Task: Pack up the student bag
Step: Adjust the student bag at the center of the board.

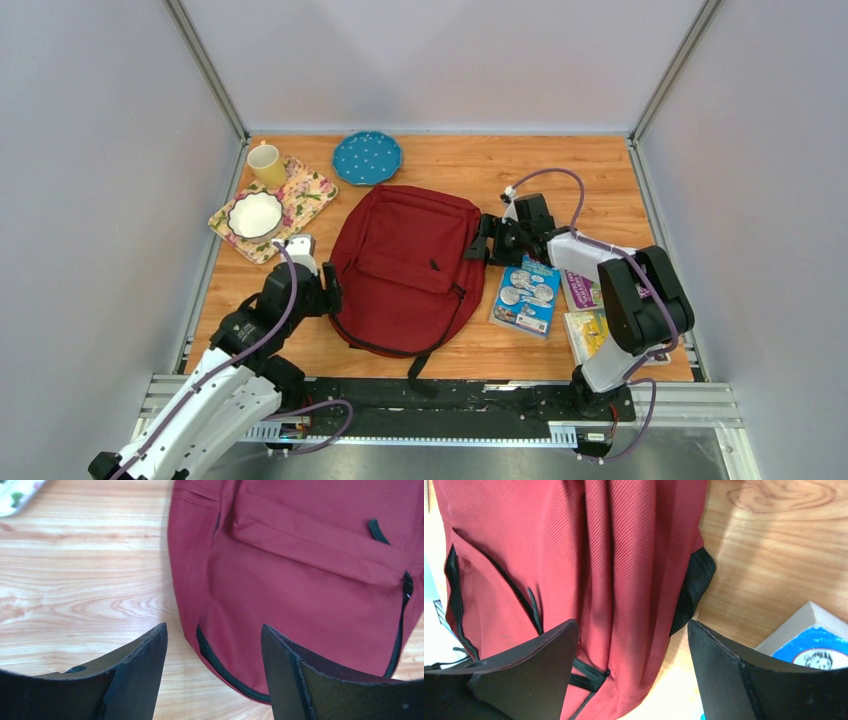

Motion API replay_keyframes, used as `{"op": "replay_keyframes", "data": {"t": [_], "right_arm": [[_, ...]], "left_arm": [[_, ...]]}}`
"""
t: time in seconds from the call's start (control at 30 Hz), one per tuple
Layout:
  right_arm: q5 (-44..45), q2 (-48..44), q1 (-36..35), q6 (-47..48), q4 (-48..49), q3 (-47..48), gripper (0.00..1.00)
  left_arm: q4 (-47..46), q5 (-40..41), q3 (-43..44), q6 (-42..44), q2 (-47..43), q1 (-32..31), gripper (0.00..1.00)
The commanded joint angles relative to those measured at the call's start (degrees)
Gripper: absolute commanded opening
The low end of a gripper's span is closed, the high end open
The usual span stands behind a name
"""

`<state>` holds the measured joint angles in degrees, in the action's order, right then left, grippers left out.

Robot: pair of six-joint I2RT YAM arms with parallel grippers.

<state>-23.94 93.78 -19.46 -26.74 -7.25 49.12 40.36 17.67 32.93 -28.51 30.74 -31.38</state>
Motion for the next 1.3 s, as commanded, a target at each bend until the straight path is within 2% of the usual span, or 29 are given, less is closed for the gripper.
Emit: {"op": "replay_keyframes", "data": {"t": [0.0, 0.13, 0.2, 0.33, 0.4, 0.53, 0.63, 0.77, 0.83, 0.87, 0.93, 1.1, 1.13, 1.27], "right_arm": [[1.1, 3.4, -0.2, -2.5, 6.4, 2.8, 0.84], [-0.3, 6.9, -0.2, -4.0, 10.7, 2.6, 0.82], [-2.8, 8.6, -0.3, -5.9, 13.6, 2.5, 0.68], [-4.4, 9.1, -0.3, -9.0, 17.3, 1.2, 0.19], [-5.1, 7.8, -0.3, -10.5, 18.8, 0.6, 0.00], [-7.1, 2.8, -0.1, -16.9, 26.6, -3.8, 0.00], [-1.7, -6.2, -0.8, -21.5, 30.4, -8.5, 0.00], [17.6, -20.0, -1.5, -24.1, 24.7, -14.4, 0.00], [24.0, -28.0, -1.7, -27.0, 21.8, -18.1, 0.00], [30.7, -30.5, -1.8, -27.7, 20.2, -19.2, 0.00], [35.2, -35.1, -2.2, -29.9, 18.6, -22.4, 0.00], [39.7, -36.6, -5.3, -36.2, 18.8, -25.7, 0.00], [40.6, -36.6, -6.5, -36.6, 18.9, -25.8, 0.00], [46.3, -38.1, -11.8, -37.2, 18.2, -25.5, 0.00]], "left_arm": [[0.1, -7.2, -0.5, -1.7, 1.8, 0.1, 0.75], [-2.6, -10.8, -2.0, -2.1, 2.2, 0.2, 0.74], [-3.6, -12.3, -2.4, -2.4, 2.1, 0.1, 0.73], [-5.7, -14.7, -3.2, -2.7, 2.1, 0.2, 0.72], [-6.2, -15.0, -3.3, -3.0, 2.2, 0.2, 0.72], [-7.6, -16.8, -3.2, -3.7, 2.2, 0.2, 0.72], [-9.2, -17.2, -2.7, -4.4, 2.6, 0.2, 0.72], [-11.4, -19.2, -1.7, -5.1, 5.2, 0.0, 0.71], [-13.2, -20.1, -1.2, -5.8, 6.9, -0.6, 0.70], [-14.3, -20.1, -1.2, -6.0, 7.3, -0.9, 0.70], [-18.5, -20.4, -1.5, -7.3, 8.6, -2.5, 0.70], [-29.3, -17.8, 0.1, -9.8, 14.4, -9.0, 0.70], [-30.5, -15.6, 0.8, -9.8, 17.5, -12.7, 0.70], [-34.5, -10.6, 5.2, -9.1, 26.6, -19.1, 0.70]]}}
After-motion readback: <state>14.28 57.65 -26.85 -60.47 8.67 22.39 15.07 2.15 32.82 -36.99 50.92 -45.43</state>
